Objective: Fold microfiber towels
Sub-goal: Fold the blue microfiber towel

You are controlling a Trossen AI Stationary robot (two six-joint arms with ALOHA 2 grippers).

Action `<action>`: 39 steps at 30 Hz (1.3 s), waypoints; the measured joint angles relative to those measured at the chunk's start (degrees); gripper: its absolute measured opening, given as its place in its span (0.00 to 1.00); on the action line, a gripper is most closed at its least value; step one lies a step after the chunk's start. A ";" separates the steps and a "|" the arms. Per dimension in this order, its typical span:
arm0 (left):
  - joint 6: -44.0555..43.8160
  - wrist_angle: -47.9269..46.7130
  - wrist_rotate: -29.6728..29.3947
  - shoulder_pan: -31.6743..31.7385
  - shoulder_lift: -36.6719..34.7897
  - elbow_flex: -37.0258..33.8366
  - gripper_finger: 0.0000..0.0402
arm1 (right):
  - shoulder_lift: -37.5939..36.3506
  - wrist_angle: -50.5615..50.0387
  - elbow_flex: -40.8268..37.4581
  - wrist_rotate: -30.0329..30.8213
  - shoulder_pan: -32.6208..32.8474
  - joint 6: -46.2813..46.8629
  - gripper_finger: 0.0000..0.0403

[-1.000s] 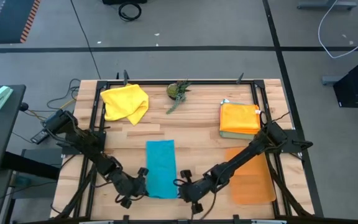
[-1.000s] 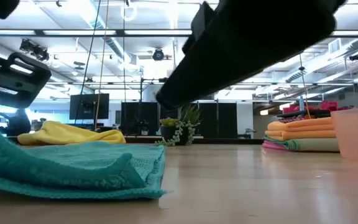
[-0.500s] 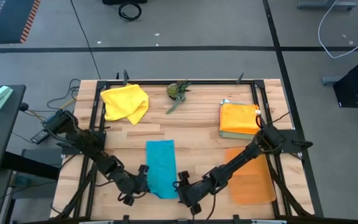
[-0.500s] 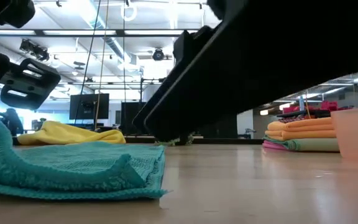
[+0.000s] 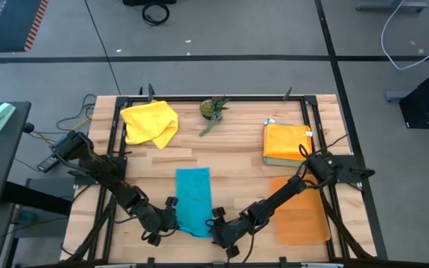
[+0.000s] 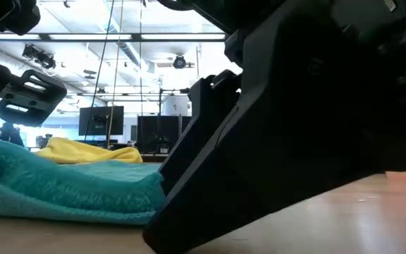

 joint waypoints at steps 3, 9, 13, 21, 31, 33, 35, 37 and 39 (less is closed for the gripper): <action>0.01 0.10 0.00 -0.02 0.00 0.00 0.03 | 0.00 -0.36 -0.02 0.18 -0.52 0.40 0.35; -0.01 0.22 0.00 -0.02 -0.02 0.00 0.02 | 0.00 -0.92 -0.09 0.27 -1.57 2.53 0.09; -0.26 0.21 0.00 -0.02 -0.02 0.00 0.03 | -0.37 -0.88 -0.19 0.72 -1.57 2.67 0.02; -4.84 2.29 1.05 -2.36 -0.02 0.00 0.03 | -3.81 -2.11 -0.60 -1.09 -0.68 7.93 0.01; -7.31 10.78 -1.17 -5.95 -1.60 0.02 0.03 | -5.46 1.30 2.03 -4.27 1.03 15.94 0.01; -7.13 8.95 -1.59 -4.66 -3.18 0.02 0.03 | -6.44 0.14 3.62 -5.51 -0.26 15.37 0.01; -6.78 4.97 -2.01 -3.84 -5.92 -0.01 0.02 | -7.94 -2.60 4.82 -5.54 -2.18 15.00 0.01; -6.15 0.23 -2.76 -3.19 -9.56 0.03 0.01 | -9.15 -5.79 6.20 -5.08 -4.25 14.64 0.01; -6.42 -7.28 -5.46 -2.47 -13.57 0.04 0.02 | -10.00 -9.68 6.60 -4.94 -6.74 15.26 0.01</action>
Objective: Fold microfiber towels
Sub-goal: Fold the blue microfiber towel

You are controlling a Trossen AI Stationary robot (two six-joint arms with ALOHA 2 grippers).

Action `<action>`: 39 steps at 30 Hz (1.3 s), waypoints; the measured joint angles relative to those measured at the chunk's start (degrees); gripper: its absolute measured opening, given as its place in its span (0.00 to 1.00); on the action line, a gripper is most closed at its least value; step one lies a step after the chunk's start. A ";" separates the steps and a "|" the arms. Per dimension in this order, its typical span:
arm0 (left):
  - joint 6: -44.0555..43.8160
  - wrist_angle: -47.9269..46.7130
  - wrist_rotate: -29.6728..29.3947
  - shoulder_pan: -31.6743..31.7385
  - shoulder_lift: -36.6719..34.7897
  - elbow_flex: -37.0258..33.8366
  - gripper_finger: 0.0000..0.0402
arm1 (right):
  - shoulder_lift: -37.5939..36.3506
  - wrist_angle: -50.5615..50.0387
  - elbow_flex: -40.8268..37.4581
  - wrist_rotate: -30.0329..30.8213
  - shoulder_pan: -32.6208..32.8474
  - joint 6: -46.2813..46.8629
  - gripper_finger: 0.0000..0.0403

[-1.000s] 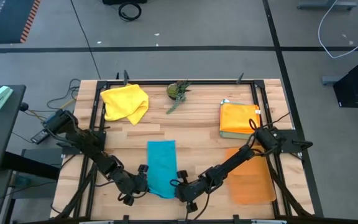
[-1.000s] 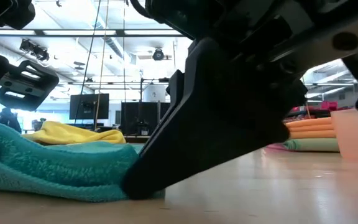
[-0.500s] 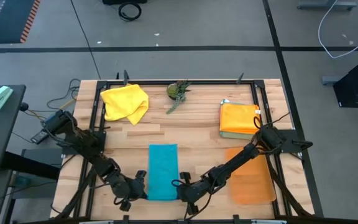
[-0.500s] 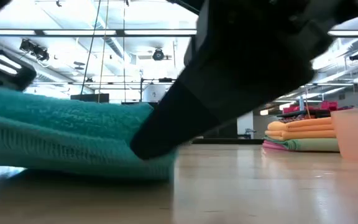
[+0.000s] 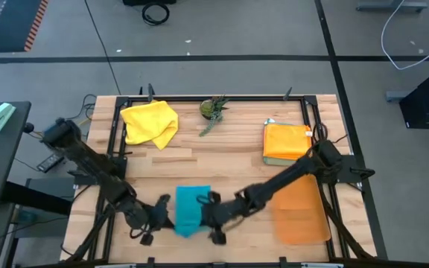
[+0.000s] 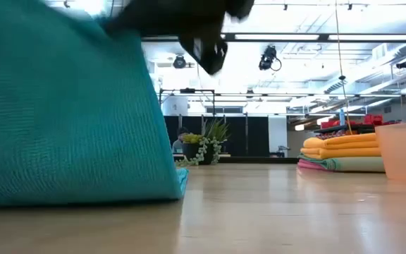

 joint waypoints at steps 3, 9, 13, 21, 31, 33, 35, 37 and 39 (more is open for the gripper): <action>-2.41 -12.80 -6.11 1.56 -5.53 0.00 0.01 | 0.11 -4.37 -0.63 0.74 -3.90 1.45 0.01; -2.62 -21.93 -8.85 8.94 -8.16 -3.29 0.01 | 0.14 -6.60 -3.33 3.59 -9.79 1.18 0.01; 1.00 -18.86 -5.98 14.22 -7.95 -6.11 0.01 | 0.10 -7.78 -3.30 5.90 -11.11 1.08 0.01; 10.29 -14.11 -3.98 17.83 -8.64 -6.27 0.01 | -1.87 -11.26 -3.19 11.74 -9.23 0.80 0.01; 12.69 -14.41 -0.39 26.55 -7.44 -6.27 0.02 | -1.80 -14.56 -5.68 16.32 -11.75 4.97 0.01; 12.62 -14.52 0.52 27.82 -6.44 -6.29 0.02 | -1.80 -12.60 -7.37 15.86 -12.54 4.98 0.01; 12.44 -14.47 0.52 28.75 -5.78 -6.29 0.03 | -1.80 -9.93 -9.49 15.49 -13.47 5.00 0.01; 12.13 -14.44 0.52 29.58 -5.37 -6.29 0.04 | -1.76 -6.75 -11.49 15.38 -14.23 4.33 0.01; 11.77 -14.03 0.48 30.48 -5.38 -6.27 0.07 | -1.76 -4.31 -12.35 14.60 -14.56 3.19 0.01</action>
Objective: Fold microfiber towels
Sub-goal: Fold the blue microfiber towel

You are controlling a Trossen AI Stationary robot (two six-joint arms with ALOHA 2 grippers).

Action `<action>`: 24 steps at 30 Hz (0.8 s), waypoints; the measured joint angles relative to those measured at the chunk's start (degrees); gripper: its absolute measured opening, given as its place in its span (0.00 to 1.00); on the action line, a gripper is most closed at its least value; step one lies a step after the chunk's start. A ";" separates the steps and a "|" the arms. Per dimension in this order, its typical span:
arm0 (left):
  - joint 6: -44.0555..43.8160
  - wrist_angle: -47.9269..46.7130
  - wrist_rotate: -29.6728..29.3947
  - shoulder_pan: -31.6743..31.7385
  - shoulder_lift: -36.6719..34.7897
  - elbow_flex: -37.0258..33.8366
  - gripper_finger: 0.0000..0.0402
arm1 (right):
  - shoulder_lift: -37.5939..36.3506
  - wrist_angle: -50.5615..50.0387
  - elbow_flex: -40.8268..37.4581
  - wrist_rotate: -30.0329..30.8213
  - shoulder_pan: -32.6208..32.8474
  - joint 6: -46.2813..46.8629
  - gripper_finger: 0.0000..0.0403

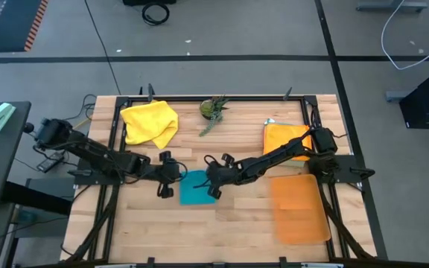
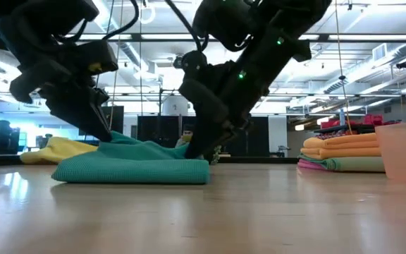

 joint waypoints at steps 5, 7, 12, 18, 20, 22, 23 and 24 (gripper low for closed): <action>-0.19 -0.13 -0.11 1.80 -0.02 0.00 0.15 | 0.02 2.38 -1.07 -1.07 -0.51 -0.72 0.05; -0.19 -0.15 -0.28 2.50 -0.02 0.00 0.17 | 0.02 2.92 -1.00 -0.92 -0.59 -0.74 0.08; 0.24 -0.01 -0.85 3.86 -0.93 0.06 0.22 | -0.04 2.69 -1.00 0.28 -0.88 -0.51 0.21; 0.70 -0.57 -1.50 4.36 -3.85 0.00 0.27 | -3.46 0.71 -1.00 2.60 -1.31 -3.10 0.44; 0.91 -0.50 -1.51 4.05 -4.71 0.00 0.28 | -5.54 -1.41 -1.00 4.10 -1.32 -3.18 0.50; 1.85 0.21 -1.51 3.14 -4.65 0.02 0.28 | -7.16 -1.30 -1.00 4.09 -0.49 -2.07 0.54; 2.12 0.19 -1.43 2.50 -4.53 0.00 0.27 | -7.55 -0.44 -1.00 4.13 0.47 -1.51 0.54; 2.44 0.87 -0.88 1.77 -4.10 0.00 0.26 | -7.60 1.08 -0.99 4.21 1.77 -1.32 0.54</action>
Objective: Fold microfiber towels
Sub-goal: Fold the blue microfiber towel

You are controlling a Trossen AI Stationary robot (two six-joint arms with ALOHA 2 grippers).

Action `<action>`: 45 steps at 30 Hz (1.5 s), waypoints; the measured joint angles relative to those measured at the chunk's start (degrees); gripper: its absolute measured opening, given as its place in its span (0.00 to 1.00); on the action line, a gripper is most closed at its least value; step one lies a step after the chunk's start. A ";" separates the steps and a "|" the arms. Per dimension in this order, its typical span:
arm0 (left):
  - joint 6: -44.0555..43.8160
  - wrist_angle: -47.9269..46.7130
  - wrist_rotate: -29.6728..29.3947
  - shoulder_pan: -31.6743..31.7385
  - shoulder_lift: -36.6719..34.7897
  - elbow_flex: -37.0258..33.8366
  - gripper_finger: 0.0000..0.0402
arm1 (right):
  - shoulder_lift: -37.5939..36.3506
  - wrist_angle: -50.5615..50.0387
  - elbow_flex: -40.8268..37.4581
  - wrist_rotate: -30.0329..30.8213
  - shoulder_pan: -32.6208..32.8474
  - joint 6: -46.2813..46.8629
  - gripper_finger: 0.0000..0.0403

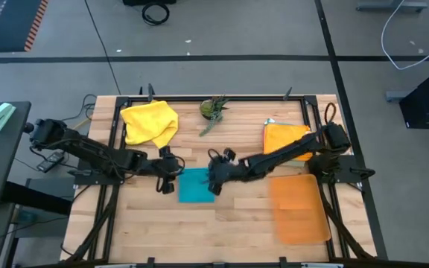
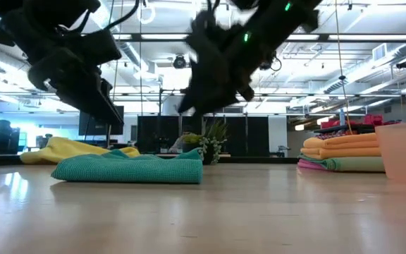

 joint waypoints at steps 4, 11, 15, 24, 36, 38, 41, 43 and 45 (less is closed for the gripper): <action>1.00 2.09 1.78 -1.98 2.94 0.01 0.19 | 4.18 8.46 0.10 -0.23 4.82 1.21 0.37; 0.84 7.87 1.64 -2.04 11.68 0.06 0.02 | 9.64 11.87 0.42 0.45 7.54 3.88 0.03; 0.14 9.59 1.64 -0.31 15.91 0.00 0.03 | 9.99 11.36 0.45 0.17 7.47 4.30 0.01; 0.86 13.07 1.36 2.27 16.01 0.02 0.03 | 10.00 9.51 -2.52 -0.39 7.47 8.65 0.00; 3.08 10.41 -1.24 2.55 6.68 0.72 0.08 | 10.01 9.37 -3.58 -0.39 7.47 9.39 0.00; 3.18 8.78 -1.73 2.66 3.52 0.72 0.09 | 10.01 9.39 -3.58 -0.39 7.47 9.38 0.00; 1.97 6.00 -2.16 2.71 -1.48 0.72 0.10 | 10.01 9.38 -3.58 -0.39 7.47 9.36 0.00; -0.06 5.17 -2.22 2.45 -4.20 0.71 0.11 | 10.01 9.42 -3.58 -0.39 7.47 9.30 0.00; -2.38 5.21 -2.16 1.14 -6.12 0.70 0.12 | 9.91 9.38 -3.58 -0.39 7.43 9.12 0.00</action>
